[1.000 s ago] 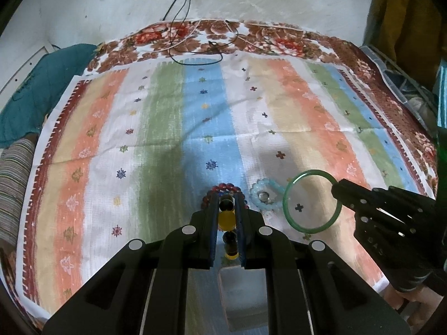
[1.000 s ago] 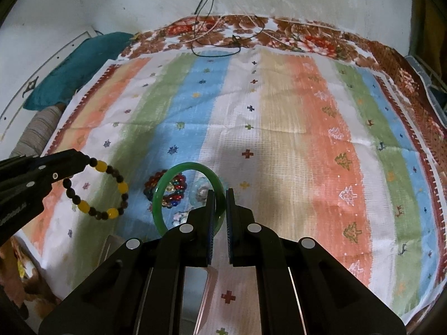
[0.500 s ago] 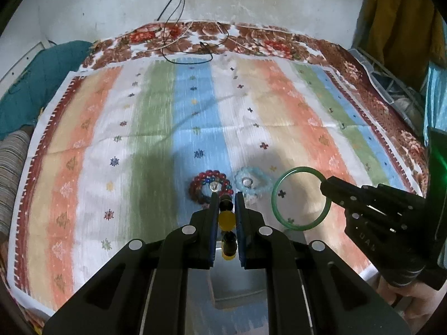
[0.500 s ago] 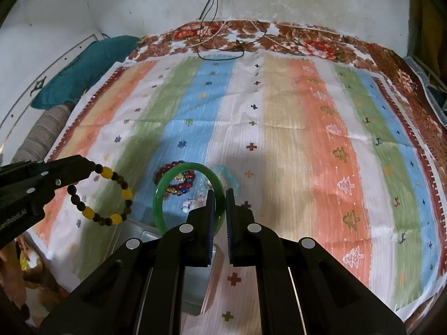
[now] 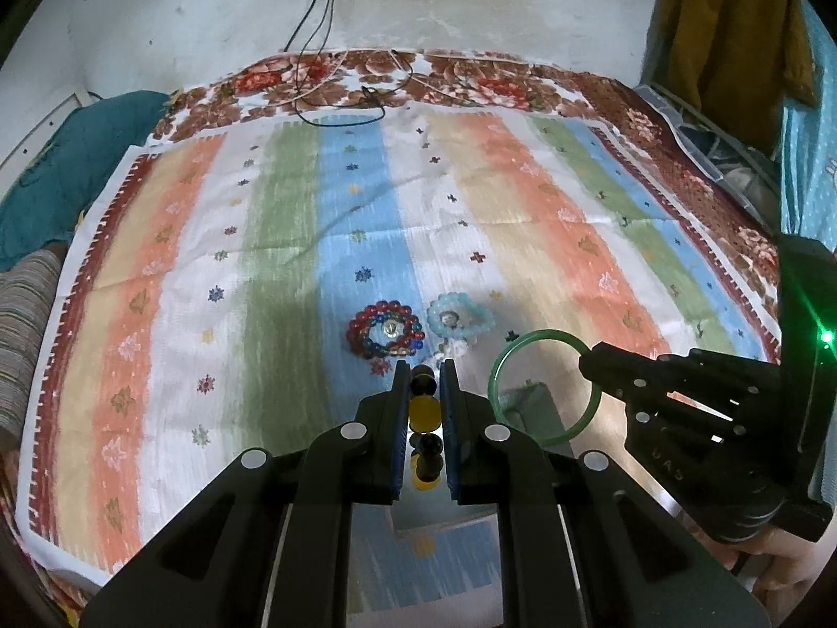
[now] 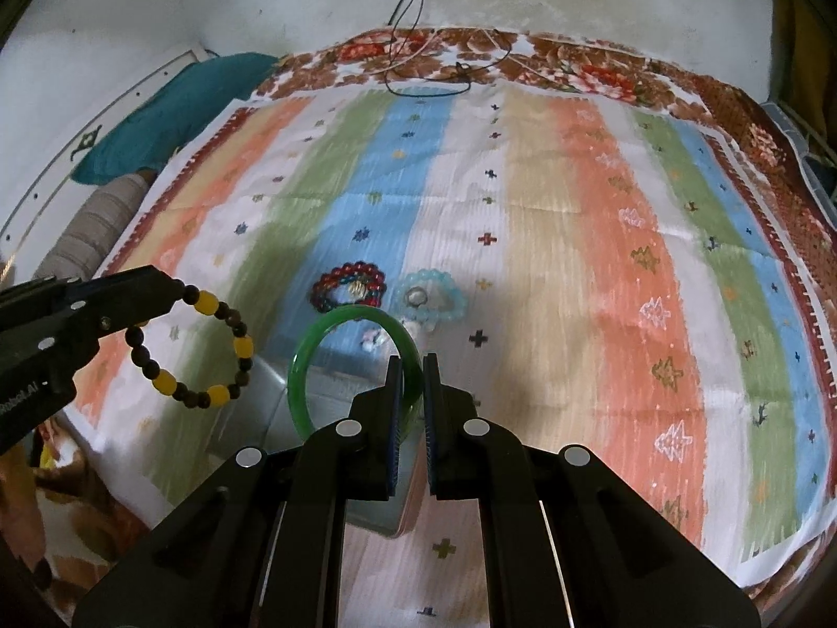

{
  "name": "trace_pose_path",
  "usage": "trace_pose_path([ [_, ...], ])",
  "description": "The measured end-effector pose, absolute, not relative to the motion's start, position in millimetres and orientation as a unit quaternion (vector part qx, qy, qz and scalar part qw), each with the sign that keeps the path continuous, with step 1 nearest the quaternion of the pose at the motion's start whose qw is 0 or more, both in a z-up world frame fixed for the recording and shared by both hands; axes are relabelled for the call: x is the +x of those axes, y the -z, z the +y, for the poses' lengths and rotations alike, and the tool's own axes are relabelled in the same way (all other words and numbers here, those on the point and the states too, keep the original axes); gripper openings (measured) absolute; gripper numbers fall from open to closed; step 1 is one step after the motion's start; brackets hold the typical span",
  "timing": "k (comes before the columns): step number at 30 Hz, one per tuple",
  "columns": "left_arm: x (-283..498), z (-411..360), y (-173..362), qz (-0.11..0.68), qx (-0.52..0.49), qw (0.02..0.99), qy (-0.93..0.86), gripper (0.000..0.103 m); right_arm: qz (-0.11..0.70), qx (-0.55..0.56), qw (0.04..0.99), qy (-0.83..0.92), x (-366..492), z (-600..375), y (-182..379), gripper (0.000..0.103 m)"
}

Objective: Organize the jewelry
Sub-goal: 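Lift and carry both held bracelets over the silver tin, then open left tool dropping black-yellow bracelet while right tool releases green bangle into tin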

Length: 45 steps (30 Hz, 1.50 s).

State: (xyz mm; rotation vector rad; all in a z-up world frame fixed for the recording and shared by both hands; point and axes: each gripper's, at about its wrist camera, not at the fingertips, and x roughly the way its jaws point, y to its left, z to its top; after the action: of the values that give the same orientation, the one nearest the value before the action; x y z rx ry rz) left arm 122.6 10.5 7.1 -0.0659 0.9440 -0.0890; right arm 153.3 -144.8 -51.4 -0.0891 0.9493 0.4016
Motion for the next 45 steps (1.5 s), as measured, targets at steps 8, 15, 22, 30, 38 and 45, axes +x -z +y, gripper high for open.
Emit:
trace_pose_path([
  [8, 121.5, 14.5, 2.7, 0.475, -0.054, 0.877, 0.041, 0.014, 0.471, -0.047, 0.855, -0.214, 145.3, -139.0, 59.0, 0.011],
  [15, 127.0, 34.1, 6.3, 0.48, -0.089, 0.872, 0.014, 0.038, 0.476, -0.041, 0.857, -0.194, 151.7, -143.4, 60.3, 0.043],
  [22, 137.2, 42.7, 12.7, 0.489, -0.091, 0.867, -0.002, 0.053, 0.478, -0.043, 0.858, -0.184, 163.3, -143.4, 62.3, 0.06],
  [30, 154.7, 54.5, 23.2, 0.505, -0.098, 0.858, -0.018, 0.062, 0.477, -0.037, 0.86, -0.179, 178.6, -145.4, 61.4, 0.071],
  [38, 174.5, 58.2, 34.2, 0.52, -0.082, 0.85, -0.029, 0.07, 0.489, -0.015, 0.856, -0.17, 201.1, -154.0, 64.5, 0.077],
  [45, 184.4, 57.5, 41.0, 0.53, -0.071, 0.844, -0.028, 0.07, 0.488, -0.014, 0.855, -0.175, 210.7, -149.6, 64.9, 0.082],
])
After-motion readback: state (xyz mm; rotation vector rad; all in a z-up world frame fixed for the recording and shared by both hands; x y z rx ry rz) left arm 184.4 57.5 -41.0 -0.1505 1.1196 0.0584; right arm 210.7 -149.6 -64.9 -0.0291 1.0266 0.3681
